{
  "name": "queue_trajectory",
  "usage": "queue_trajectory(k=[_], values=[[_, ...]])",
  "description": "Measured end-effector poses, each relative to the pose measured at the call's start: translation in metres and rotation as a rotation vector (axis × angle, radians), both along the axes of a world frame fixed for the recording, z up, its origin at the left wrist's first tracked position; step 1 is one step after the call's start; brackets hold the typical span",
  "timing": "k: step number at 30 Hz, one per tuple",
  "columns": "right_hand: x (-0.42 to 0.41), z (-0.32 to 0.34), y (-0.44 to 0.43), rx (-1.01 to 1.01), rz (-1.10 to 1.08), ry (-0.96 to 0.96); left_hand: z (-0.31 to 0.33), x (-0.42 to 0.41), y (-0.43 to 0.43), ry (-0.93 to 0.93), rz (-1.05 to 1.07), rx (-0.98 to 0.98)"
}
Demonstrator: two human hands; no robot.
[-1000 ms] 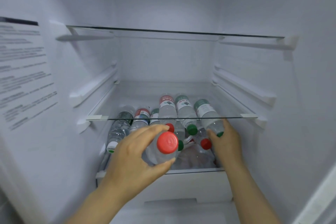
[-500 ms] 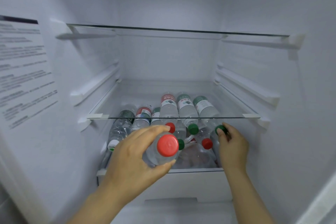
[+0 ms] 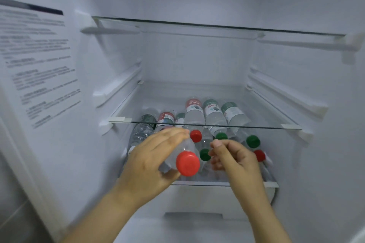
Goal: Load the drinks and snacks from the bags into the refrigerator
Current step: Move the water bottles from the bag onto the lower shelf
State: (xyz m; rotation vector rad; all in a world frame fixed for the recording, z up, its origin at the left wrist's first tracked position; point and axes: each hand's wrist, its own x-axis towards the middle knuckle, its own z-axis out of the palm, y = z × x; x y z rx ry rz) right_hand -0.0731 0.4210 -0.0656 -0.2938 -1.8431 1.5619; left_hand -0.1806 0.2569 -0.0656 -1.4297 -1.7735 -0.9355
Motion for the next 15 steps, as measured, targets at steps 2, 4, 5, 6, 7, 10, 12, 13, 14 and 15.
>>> queue_trajectory(k=[2, 4, 5, 6, 7, 10, 12, 13, 14, 15], values=[[0.002, 0.009, -0.005, 0.013, 0.025, 0.051, -0.007, -0.012, 0.008, -0.005, -0.033, -0.036], [0.006, 0.014, -0.007, 0.041, 0.039, 0.067, -0.018, -0.024, 0.017, 0.014, -0.055, -0.096], [0.008, 0.015, -0.006, 0.052, 0.056, 0.068, -0.023, -0.031, 0.021, 0.010, -0.060, -0.123], [0.010, 0.015, -0.006, 0.057, 0.079, 0.064, -0.027, -0.036, 0.025, -0.003, -0.062, -0.147], [0.011, 0.014, -0.005, 0.057, 0.106, 0.056, -0.031, -0.041, 0.028, -0.019, -0.060, -0.166], [0.011, 0.010, -0.005, 0.058, 0.168, -0.005, -0.040, -0.050, 0.031, -0.042, -0.046, -0.221], [0.008, 0.003, -0.004, 0.115, 0.172, -0.082, -0.046, -0.055, 0.032, -0.094, -0.016, -0.238], [0.006, -0.001, -0.003, 0.156, 0.158, -0.119, -0.049, -0.058, 0.032, -0.130, 0.007, -0.238], [0.003, -0.005, -0.003, 0.191, 0.140, -0.150, -0.051, -0.060, 0.033, -0.163, 0.034, -0.240], [0.001, -0.009, -0.003, 0.219, 0.125, -0.173, -0.054, -0.063, 0.034, -0.190, 0.064, -0.244]])
